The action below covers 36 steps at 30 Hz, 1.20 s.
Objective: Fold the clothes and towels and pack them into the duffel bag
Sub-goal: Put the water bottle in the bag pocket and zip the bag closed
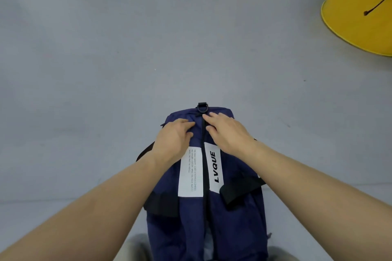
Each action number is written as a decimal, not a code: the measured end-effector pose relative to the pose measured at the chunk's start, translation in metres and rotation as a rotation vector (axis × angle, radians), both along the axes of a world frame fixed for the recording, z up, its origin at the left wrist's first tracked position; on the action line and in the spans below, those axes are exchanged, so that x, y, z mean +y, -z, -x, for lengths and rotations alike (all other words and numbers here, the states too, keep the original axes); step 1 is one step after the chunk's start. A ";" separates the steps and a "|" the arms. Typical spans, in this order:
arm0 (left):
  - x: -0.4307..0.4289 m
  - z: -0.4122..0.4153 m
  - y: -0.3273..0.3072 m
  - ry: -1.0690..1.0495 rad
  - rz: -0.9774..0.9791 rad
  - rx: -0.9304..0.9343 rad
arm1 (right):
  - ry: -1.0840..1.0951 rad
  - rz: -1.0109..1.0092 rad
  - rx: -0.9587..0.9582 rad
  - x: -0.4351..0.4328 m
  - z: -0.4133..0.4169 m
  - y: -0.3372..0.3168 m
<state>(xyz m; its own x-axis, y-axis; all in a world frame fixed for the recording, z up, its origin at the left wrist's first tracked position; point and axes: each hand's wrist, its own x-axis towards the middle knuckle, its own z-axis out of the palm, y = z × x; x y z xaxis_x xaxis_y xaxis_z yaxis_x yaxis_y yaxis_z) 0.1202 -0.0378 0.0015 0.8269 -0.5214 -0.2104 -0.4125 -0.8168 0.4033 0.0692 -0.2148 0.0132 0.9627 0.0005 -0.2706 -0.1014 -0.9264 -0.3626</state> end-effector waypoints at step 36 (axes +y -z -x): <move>-0.026 -0.017 0.031 -0.023 0.021 -0.195 | 0.076 0.170 -0.314 -0.007 -0.040 0.028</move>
